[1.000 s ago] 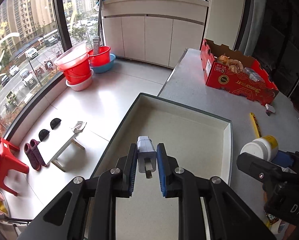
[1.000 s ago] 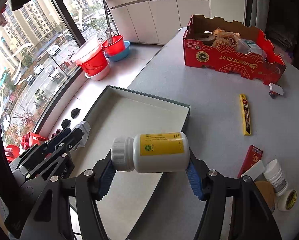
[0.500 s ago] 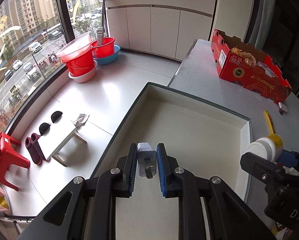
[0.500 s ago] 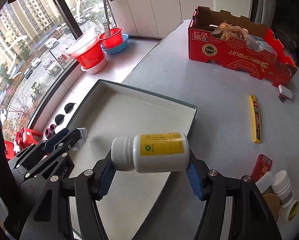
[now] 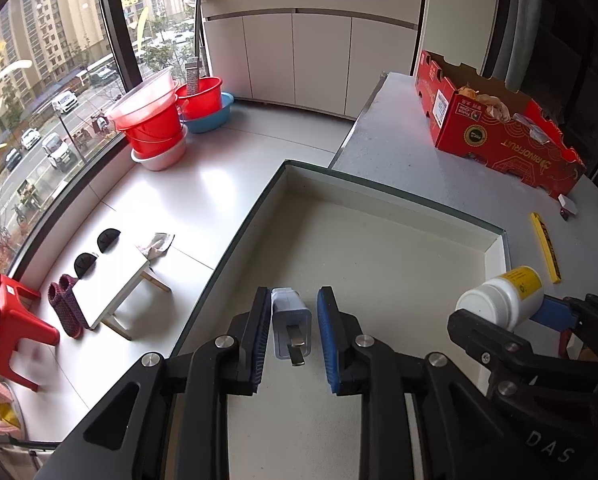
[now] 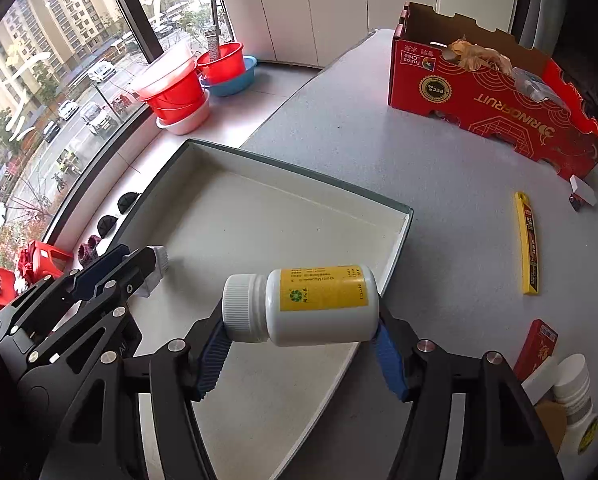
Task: Organize rigid objects
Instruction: 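Lift and carry plug adapter and bottle with both grippers over the grey tray, then open right gripper to drop bottle in tray while left gripper releases plug adapter, then move both tools back to the table, left gripper over the metal hose clamp, then close left gripper on metal hose clamp while right gripper grasps masking tape roll, then carry hose clamp and masking tape roll with both grippers over the grey tray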
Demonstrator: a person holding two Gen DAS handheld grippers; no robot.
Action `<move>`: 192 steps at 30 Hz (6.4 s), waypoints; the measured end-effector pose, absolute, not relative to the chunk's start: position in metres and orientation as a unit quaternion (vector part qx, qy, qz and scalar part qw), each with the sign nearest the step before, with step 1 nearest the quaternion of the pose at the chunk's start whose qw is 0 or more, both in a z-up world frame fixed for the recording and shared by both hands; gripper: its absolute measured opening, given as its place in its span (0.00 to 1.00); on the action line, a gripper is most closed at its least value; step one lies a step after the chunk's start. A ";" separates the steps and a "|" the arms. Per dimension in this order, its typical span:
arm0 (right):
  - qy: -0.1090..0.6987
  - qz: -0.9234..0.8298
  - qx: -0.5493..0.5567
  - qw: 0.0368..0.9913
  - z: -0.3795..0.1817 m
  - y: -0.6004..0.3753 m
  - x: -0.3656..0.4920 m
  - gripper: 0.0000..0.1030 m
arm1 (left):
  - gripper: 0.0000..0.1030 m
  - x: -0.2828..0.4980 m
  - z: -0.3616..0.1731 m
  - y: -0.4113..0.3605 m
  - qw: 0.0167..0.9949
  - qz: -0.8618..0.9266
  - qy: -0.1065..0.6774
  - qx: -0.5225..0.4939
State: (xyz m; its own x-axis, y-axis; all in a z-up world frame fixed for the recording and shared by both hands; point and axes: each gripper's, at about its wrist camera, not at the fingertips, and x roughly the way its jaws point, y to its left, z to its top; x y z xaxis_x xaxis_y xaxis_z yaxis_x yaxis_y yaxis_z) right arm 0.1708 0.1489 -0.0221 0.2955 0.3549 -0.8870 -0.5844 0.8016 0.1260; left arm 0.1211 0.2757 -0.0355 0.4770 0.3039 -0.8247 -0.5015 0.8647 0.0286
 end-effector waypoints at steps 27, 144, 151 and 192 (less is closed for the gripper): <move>0.497 0.298 -0.104 0.808 0.012 0.117 0.145 0.92 | 1.00 0.082 -0.020 0.264 0.849 0.274 0.440 -0.102; 0.522 0.140 -0.032 0.841 -0.057 -0.162 0.049 0.53 | 0.43 0.052 -0.059 0.004 0.872 0.048 0.485 -0.046; 0.516 0.132 -0.018 0.846 -0.043 -0.168 0.051 0.53 | 0.44 0.049 -0.040 0.002 0.882 0.036 0.468 -0.052; 0.447 0.291 -0.093 0.840 0.052 0.029 0.070 0.53 | 0.44 0.014 0.066 0.178 0.912 0.140 0.352 -0.156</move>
State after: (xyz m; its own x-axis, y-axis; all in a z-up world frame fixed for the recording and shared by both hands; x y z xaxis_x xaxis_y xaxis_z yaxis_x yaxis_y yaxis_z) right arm 0.0700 0.0286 0.0515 0.4302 0.4057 -0.8064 -0.5727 0.8132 0.1036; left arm 0.0138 0.1784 0.0663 0.7123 0.1456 -0.6866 -0.3659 0.9118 -0.1864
